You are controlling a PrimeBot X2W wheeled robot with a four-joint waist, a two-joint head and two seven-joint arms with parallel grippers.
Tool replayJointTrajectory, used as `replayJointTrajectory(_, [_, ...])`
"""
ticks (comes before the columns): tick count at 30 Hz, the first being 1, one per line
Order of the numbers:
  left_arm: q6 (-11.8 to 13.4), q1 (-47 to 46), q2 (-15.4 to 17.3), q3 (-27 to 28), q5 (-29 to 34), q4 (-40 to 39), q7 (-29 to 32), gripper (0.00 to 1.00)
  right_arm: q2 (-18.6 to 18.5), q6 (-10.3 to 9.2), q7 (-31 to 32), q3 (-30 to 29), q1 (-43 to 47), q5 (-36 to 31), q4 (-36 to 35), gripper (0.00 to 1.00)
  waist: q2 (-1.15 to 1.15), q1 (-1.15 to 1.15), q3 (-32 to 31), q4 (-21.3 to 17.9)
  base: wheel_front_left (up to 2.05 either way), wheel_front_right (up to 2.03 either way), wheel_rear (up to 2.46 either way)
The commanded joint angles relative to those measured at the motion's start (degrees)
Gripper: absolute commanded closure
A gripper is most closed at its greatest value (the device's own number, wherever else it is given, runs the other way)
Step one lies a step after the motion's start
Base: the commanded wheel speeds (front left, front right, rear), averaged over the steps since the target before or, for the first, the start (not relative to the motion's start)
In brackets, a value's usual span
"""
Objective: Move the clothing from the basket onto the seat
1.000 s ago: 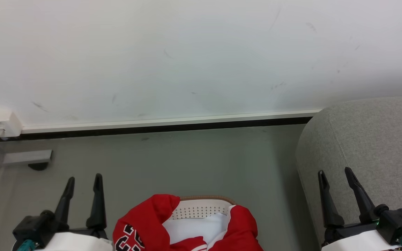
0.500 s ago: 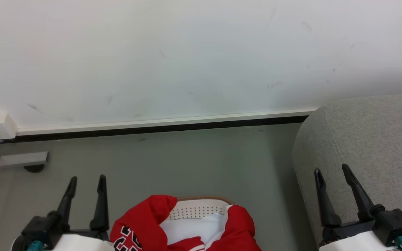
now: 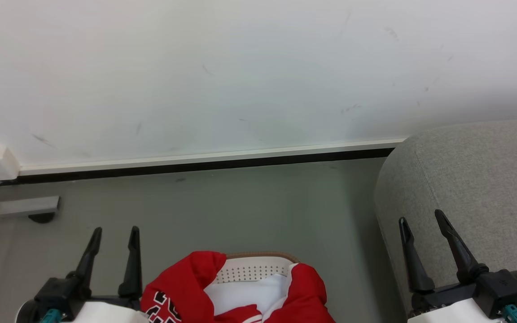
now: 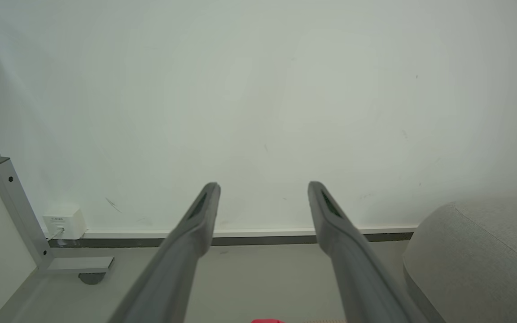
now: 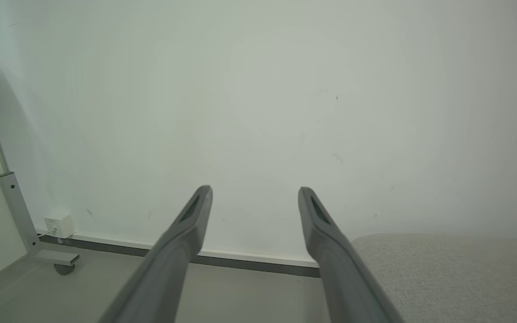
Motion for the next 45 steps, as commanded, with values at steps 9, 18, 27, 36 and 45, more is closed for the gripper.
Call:
replayJointTrajectory(9, [-0.17,0.10,0.22,-0.16,-1.09,0.38,-0.07,0.00,-0.32,-0.12,-0.20,0.10,-0.44,-0.07,0.07,0.00,0.00,0.00,-0.27,-0.21,0.00,0.00,0.00])
replayJointTrajectory(18, [-0.17,0.20,0.21,-0.14,-1.41,0.44,-0.07,0.00,-0.32,-0.12,-0.20,0.00,-0.51,0.55,-0.04,0.00,0.00,0.00,-0.19,-0.74,0.00,0.00,0.00])
replayJointTrajectory(27, [-0.07,0.02,0.21,0.12,-1.69,1.54,-0.07,0.00,-0.32,-0.12,-0.19,-0.01,-0.67,1.45,-0.12,0.00,0.00,0.00,0.94,-2.27,0.00,0.00,0.00])
replayJointTrajectory(36, [-0.07,-2.10,1.13,0.32,-2.14,4.26,-0.07,0.00,-0.31,-0.12,-0.12,-0.40,-2.15,2.57,-0.97,0.00,0.00,0.00,5.07,-6.04,0.00,0.00,0.00])
replayJointTrajectory(45, [-0.07,-5.82,4.37,-2.33,-2.38,10.68,-0.07,0.00,-0.27,-0.12,-0.11,-1.00,-4.32,5.06,-1.68,0.00,0.00,0.00,11.35,-9.84,0.00,0.00,0.00])
